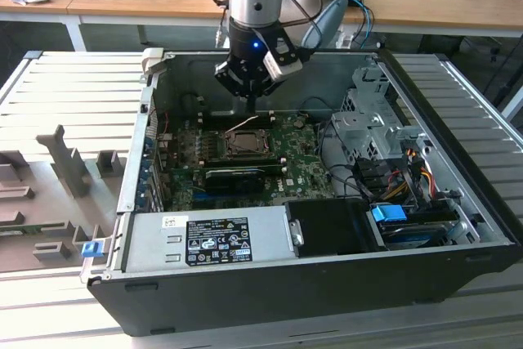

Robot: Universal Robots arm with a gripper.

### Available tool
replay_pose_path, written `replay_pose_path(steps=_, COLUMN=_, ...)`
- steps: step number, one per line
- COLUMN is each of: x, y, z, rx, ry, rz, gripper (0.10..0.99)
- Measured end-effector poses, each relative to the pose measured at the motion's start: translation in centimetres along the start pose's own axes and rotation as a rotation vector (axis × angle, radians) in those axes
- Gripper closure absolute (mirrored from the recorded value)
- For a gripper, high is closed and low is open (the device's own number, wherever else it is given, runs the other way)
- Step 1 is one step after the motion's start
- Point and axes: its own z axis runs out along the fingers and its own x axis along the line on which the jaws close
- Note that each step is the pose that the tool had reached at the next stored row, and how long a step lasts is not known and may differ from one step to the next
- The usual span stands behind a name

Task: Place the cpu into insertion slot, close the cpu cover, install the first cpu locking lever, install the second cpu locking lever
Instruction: 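Install the first cpu locking lever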

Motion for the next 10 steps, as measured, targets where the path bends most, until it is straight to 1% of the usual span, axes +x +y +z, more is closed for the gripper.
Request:
replay_pose_path(steps=2, x=-0.65, y=0.01, z=0.02, rx=0.000, ry=-0.0001, rz=0.000, gripper=0.980)
replay_pose_path(steps=4, x=-0.85, y=0.02, z=0.04, rx=0.000, ry=-0.0002, rz=0.000, gripper=0.980)
replay_pose_path(steps=5, x=-0.96, y=0.01, z=0.10, rx=-0.005, ry=0.0000, rz=0.000, gripper=0.980)
replay_pose_path(steps=6, x=-1.04, y=0.02, z=0.17, rx=-0.015, ry=0.0002, rz=0.000, gripper=0.980)
replay_pose_path(steps=7, x=-1.07, y=0.02, z=0.35, rx=-0.022, ry=0.0001, rz=0.000, gripper=0.980)
replay_pose_path(steps=9, x=-0.99, y=-0.01, z=0.54, rx=-0.026, ry=0.0004, rz=0.000, gripper=0.980)
replay_pose_path(steps=10, x=-0.71, y=-0.05, z=0.59, rx=-0.028, ry=0.0005, rz=0.000, gripper=0.980)
